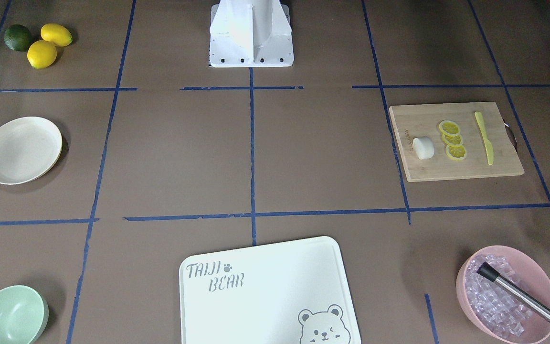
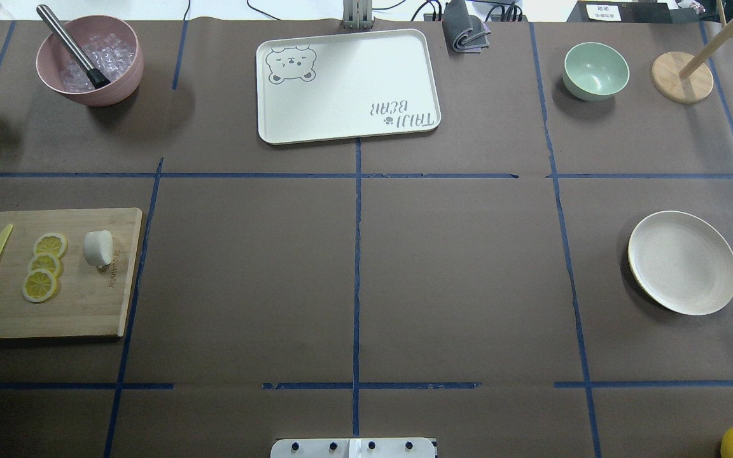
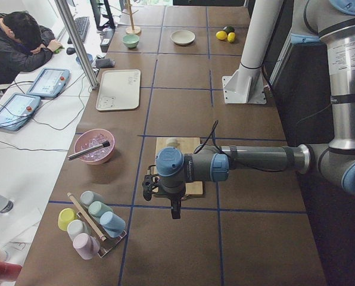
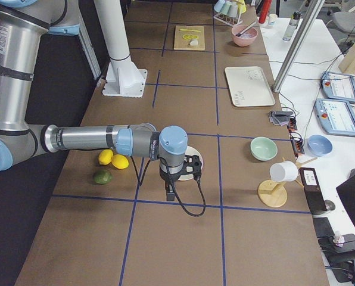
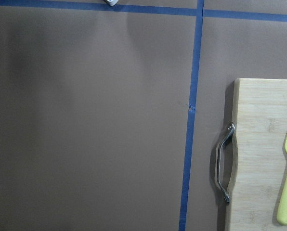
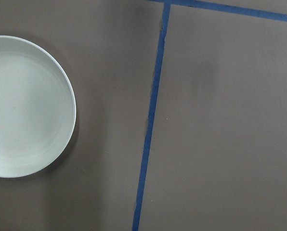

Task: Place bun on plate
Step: 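Move the right gripper toward the white plate's rim, then grip the rim of the white plate with the right gripper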

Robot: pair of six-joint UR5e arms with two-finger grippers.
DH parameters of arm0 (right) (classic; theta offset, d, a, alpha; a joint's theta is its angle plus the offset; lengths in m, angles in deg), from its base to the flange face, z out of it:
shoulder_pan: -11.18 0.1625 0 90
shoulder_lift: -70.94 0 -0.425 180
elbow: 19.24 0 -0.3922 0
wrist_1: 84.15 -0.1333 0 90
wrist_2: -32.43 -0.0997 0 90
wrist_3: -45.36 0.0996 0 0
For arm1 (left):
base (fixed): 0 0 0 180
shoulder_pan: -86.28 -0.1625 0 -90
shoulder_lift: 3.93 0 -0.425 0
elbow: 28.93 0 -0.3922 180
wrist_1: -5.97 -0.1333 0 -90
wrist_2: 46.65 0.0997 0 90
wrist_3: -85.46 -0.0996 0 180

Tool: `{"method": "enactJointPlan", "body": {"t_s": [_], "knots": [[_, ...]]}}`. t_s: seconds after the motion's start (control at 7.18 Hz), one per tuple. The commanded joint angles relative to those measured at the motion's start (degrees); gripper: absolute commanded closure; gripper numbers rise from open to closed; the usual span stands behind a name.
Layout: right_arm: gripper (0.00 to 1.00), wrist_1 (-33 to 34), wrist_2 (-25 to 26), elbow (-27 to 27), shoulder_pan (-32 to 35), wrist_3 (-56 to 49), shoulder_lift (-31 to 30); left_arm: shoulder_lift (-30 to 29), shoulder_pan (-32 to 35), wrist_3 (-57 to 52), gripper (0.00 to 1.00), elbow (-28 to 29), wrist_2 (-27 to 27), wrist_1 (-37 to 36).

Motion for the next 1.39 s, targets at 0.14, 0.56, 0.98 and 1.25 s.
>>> {"method": "enactJointPlan", "body": {"t_s": [0.14, 0.56, 0.98, 1.25], "knots": [[0.00, 0.0, 0.0, 0.0, -2.4, 0.1, 2.4, 0.1, -0.2, 0.0, 0.00, -0.5, -0.1, -0.3], [0.00, -23.1, -2.2, 8.7, -15.0, 19.7, 3.5, 0.3, -0.2, 0.0, 0.00, -0.5, -0.2, -0.4], [0.01, -51.2, 0.8, 20.3, -24.1, 42.8, 3.6, 0.4, -0.2, 0.0, 0.00, -0.5, -0.1, -0.3], [0.05, -51.4, 3.6, 21.6, -27.2, 43.7, 3.7, 0.4, -0.2, 0.0, 0.00, -0.5, -0.2, -0.3]]}}
